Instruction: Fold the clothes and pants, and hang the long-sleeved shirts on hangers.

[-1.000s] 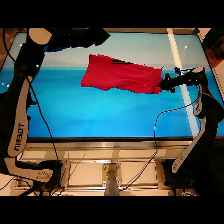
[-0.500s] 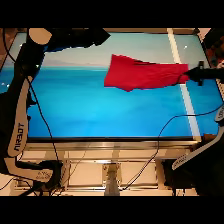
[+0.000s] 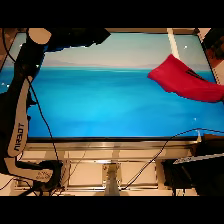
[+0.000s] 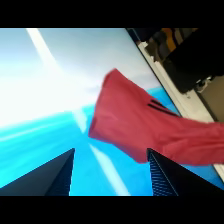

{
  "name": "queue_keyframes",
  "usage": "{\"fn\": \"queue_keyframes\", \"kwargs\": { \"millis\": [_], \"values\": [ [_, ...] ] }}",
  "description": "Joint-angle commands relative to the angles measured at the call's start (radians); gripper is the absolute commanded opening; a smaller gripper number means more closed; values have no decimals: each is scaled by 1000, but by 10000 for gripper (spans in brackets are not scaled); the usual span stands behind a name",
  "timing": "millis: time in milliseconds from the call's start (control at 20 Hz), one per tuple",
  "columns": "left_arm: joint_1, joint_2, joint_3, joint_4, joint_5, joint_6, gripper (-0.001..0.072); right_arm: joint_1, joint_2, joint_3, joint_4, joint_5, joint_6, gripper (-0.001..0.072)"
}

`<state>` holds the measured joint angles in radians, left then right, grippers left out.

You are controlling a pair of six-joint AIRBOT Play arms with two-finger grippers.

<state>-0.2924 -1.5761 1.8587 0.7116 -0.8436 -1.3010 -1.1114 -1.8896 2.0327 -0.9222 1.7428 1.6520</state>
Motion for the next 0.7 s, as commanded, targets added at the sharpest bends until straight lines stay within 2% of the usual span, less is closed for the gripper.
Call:
{"fn": "queue_keyframes", "kwargs": {
  "millis": [0,200,450,500,550,600,650],
  "values": [
    [0,-1,0,-20,13,0,532,-82,45,0,-280,99,68,15],
    [0,-13,0,-20,13,1,531,-84,90,-2,-507,100,110,15],
    [0,-36,0,-16,13,1,532,-82,93,-2,-530,100,120,20],
    [0,-40,0,-17,13,1,532,-82,93,-2,-531,100,120,81],
    [0,-43,0,-16,12,1,532,-82,93,-2,-531,100,120,239],
    [0,-46,0,-17,12,1,532,-82,95,-2,-531,100,121,347],
    [0,-47,0,-16,13,1,532,-82,98,-2,-531,100,121,347]
  ]
}}
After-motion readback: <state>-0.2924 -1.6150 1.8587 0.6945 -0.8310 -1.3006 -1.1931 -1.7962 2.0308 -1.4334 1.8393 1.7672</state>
